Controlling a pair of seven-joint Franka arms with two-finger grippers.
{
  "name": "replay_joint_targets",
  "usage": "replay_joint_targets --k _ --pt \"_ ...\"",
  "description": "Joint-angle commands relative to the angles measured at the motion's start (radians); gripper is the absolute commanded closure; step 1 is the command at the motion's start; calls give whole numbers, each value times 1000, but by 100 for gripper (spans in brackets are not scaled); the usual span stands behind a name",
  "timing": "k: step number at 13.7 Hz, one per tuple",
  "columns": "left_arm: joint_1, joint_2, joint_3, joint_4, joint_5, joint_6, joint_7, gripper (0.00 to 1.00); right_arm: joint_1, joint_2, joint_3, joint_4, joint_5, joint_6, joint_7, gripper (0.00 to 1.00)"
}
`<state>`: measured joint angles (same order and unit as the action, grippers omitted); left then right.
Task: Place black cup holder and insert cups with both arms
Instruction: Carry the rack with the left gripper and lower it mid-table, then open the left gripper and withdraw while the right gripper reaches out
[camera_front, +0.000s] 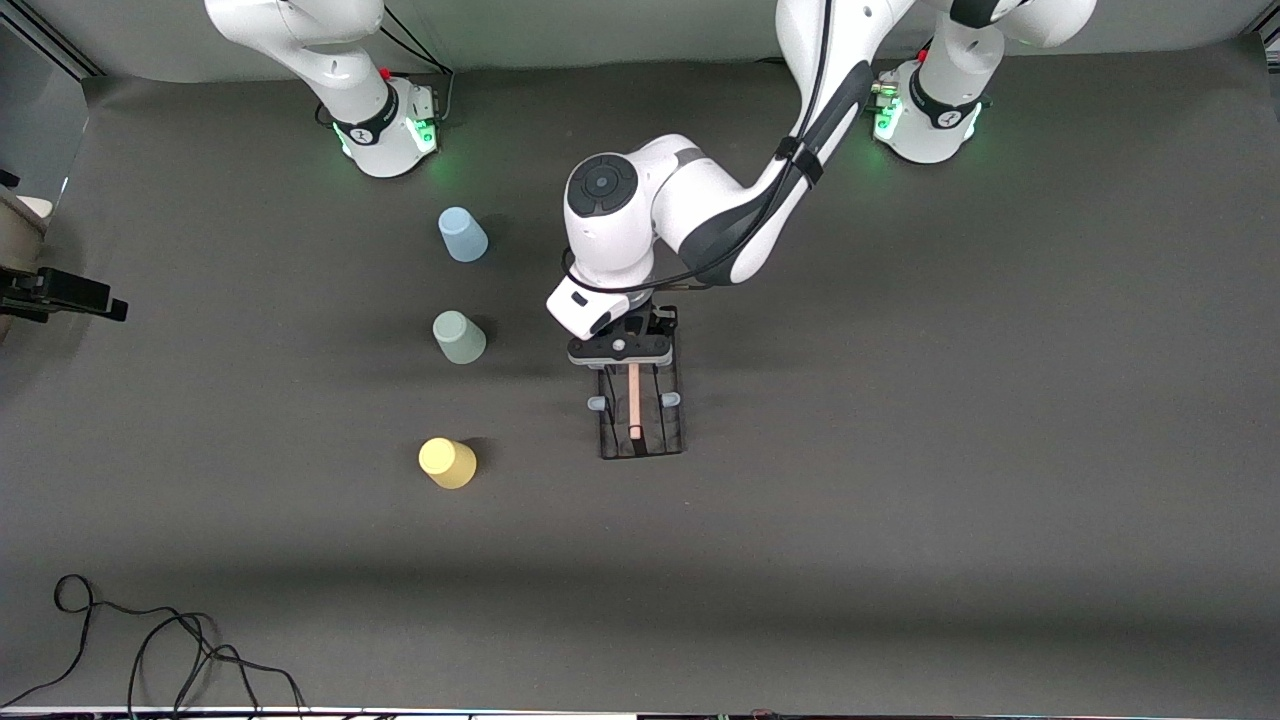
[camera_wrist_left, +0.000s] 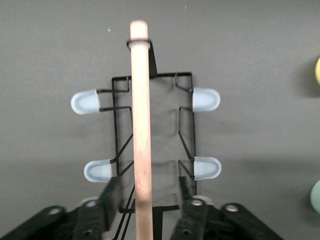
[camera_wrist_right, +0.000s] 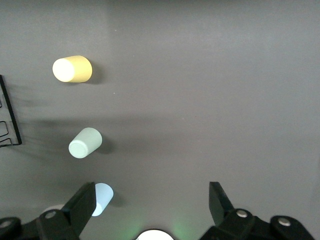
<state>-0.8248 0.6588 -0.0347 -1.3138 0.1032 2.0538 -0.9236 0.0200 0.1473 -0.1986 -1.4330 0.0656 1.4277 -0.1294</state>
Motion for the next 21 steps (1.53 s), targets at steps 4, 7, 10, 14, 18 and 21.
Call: replay_joint_targets --k 4,7,10,14,18,21 --pt "38 -134 15 91 21 -260 43 0 32 -17 5 -33 20 -4 63 0" --pt "123 -249 15 76 -19 -413 250 0 75 -23 5 -44 19 0 161 0" --pt "246 -385 15 -13 -54 -486 401 0 126 -23 7 -53 20 11 247 0" --pt "430 -589 16 -238 -62 -472 609 0 224 -44 7 -154 20 123 405 0" --pt "605 -659 19 -323 -79 -486 769 0 339 -86 5 -334 19 301 569 0" --pt "717 -662 21 -347 -106 -482 845 0 377 -115 7 -492 19 405 603 0"
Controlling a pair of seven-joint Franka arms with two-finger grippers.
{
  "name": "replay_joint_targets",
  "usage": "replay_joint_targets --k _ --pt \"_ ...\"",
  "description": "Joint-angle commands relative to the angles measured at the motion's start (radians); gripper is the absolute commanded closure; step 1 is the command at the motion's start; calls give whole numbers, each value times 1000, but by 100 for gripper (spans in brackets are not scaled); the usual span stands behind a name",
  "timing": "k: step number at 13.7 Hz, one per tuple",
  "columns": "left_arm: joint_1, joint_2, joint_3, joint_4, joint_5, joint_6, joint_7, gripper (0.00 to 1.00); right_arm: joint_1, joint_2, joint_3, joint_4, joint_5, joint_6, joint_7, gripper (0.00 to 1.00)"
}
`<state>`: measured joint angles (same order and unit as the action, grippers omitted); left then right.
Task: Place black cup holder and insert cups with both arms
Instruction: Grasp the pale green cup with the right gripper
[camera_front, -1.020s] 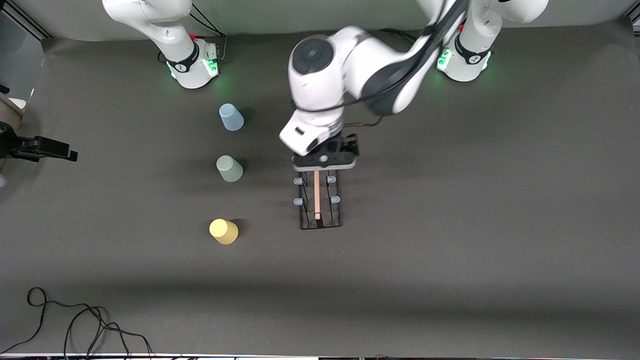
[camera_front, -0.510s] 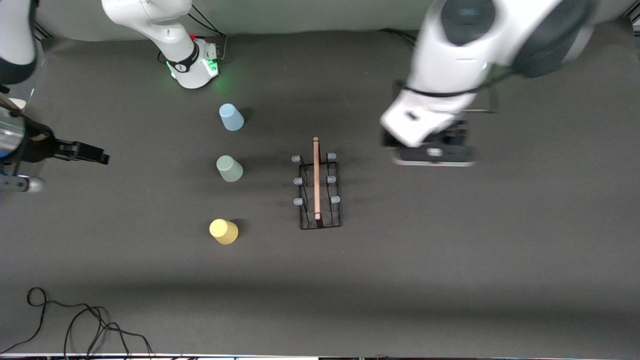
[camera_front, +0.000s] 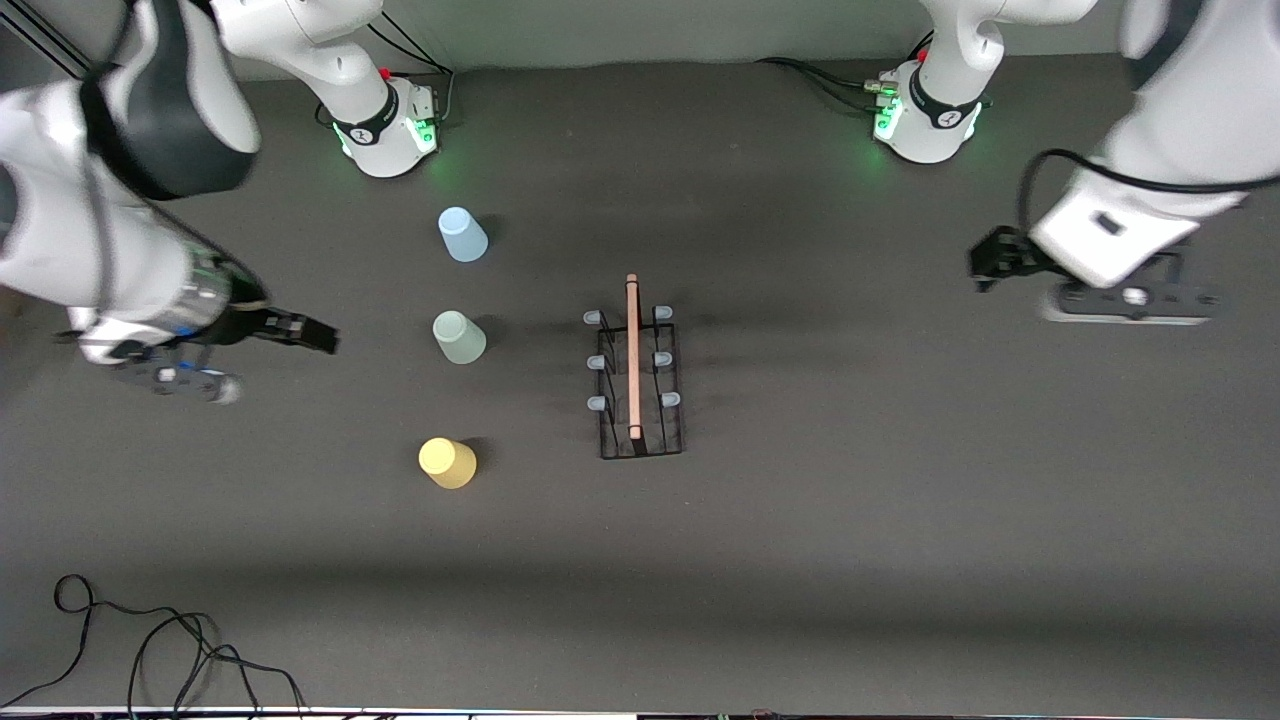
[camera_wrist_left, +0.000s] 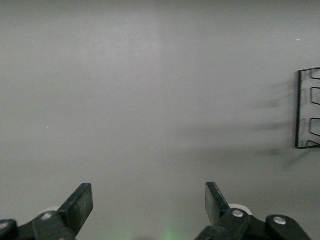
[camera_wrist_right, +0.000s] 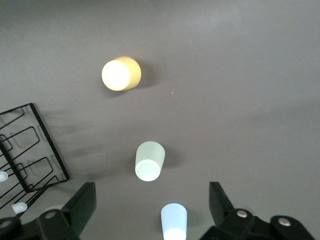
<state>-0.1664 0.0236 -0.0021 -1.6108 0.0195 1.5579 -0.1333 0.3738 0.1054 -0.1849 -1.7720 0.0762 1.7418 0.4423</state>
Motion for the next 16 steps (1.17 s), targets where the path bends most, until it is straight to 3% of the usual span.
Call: replay_joint_targets --k 1,6,12,16 --pt "74 -27 -10 -57 -23 22 58 0 28 -85 -7 -211 10 146 36 0" --pt "120 -27 -7 -46 -7 24 60 0 85 -76 -1 -440 10 444 67 0" --pt "124 -28 -6 -3 -12 5 73 0 188 68 -2 -501 10 629 153 0" --pt "122 -21 -7 0 -9 22 73 0 208 79 -4 -602 10 761 151 0"
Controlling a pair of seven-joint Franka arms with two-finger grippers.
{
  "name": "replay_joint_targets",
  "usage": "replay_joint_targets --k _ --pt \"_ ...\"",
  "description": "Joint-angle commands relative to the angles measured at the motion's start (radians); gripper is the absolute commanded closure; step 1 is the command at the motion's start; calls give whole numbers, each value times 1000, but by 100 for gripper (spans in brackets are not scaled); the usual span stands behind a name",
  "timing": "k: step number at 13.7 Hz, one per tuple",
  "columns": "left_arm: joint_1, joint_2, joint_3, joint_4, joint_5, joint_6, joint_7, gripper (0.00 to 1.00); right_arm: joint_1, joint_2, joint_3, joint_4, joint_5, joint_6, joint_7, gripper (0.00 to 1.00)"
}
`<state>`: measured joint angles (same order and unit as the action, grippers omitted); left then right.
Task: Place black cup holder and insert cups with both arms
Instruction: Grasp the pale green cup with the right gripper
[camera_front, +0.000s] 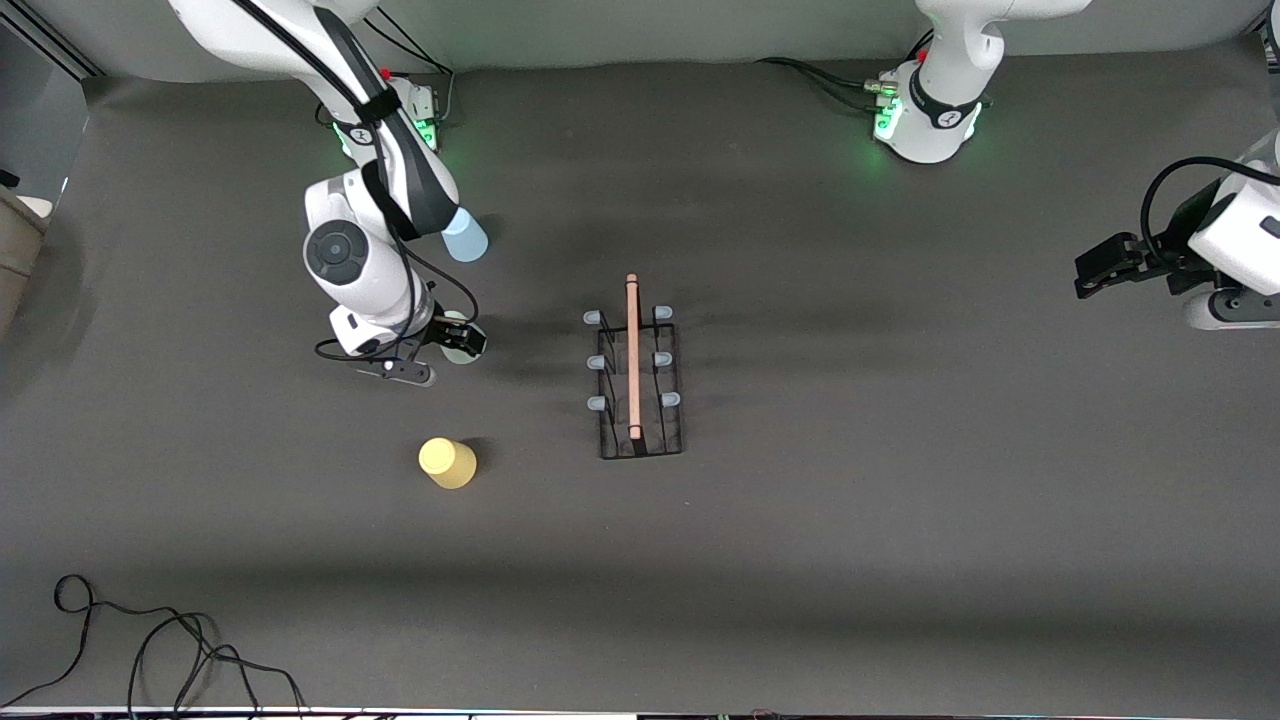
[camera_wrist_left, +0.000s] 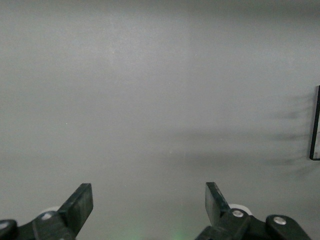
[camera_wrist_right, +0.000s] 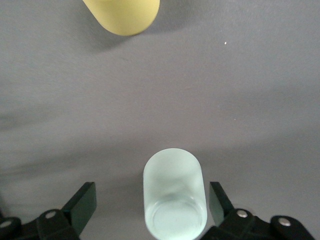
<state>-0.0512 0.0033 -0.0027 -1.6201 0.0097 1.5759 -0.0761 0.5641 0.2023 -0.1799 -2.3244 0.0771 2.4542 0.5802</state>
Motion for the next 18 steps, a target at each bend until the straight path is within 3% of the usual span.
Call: replay_joint_targets --k 1,4,5,7,8,12,18 --pt "8 -2 -5 8 -1 -2 18 0 19 -20 -9 -71 9 81 13 0" --pt "8 1 -5 6 1 -2 16 0 19 -14 -9 -119 9 150 13 3" --pt "8 0 -5 3 1 -4 16 0 20 -14 -9 -127 9 152 12 17" --pt "8 -3 -5 5 3 -13 16 0 20 -17 -7 -131 9 150 12 81" --pt "8 -3 -5 5 3 -14 16 0 20 -18 -7 -131 9 150 12 98" --pt "10 -3 -5 3 3 -14 18 0 19 -67 -10 -127 9 125 17 100" --pt "10 -11 -5 2 3 -19 18 0 14 -245 -38 -35 23 -142 71 100"
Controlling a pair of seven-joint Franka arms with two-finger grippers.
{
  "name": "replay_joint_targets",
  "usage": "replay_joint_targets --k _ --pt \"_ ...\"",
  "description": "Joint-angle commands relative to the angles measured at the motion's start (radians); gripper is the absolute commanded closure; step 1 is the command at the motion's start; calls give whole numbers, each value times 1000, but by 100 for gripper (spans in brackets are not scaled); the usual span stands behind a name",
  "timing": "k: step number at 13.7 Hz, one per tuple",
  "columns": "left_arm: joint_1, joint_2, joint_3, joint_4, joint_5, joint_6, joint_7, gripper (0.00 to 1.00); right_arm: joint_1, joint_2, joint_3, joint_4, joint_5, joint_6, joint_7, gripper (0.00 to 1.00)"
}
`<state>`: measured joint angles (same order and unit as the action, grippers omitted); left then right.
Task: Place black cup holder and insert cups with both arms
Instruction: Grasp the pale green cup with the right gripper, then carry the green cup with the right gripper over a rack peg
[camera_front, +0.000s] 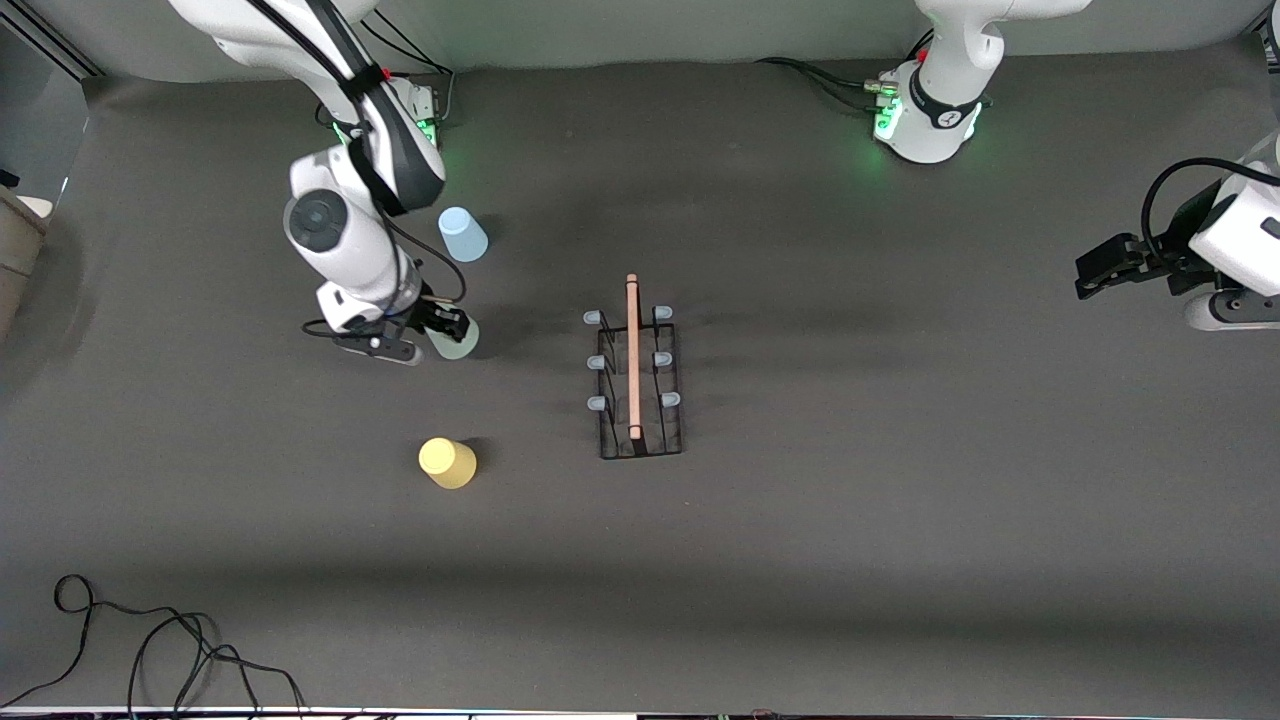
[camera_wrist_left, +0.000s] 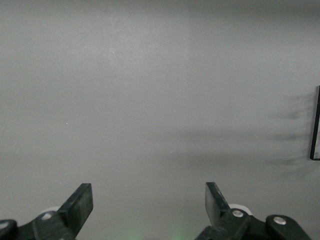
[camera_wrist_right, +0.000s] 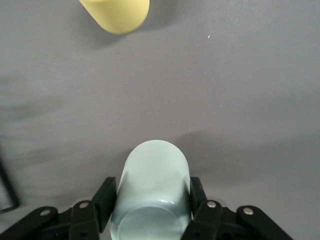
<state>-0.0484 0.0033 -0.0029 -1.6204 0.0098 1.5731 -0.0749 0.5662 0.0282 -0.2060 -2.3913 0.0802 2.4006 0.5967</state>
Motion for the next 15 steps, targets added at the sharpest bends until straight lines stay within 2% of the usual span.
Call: replay_joint_targets --k 1,4,9,12,15 --pt "7 -11 -5 2 2 -15 17 0 17 -73 -3 75 20 -139 96 100" --pt "5 -9 -5 0 2 -13 17 0 124 -12 5 259 20 -247 312 100" --pt "7 -8 -5 -1 2 -11 17 0 268 197 5 512 20 -253 607 100" --pt "7 -6 -5 -3 2 -7 17 0 302 288 7 581 20 -253 666 100" --pt "7 -5 -5 -3 2 -5 17 0 305 299 8 580 20 -253 666 100"
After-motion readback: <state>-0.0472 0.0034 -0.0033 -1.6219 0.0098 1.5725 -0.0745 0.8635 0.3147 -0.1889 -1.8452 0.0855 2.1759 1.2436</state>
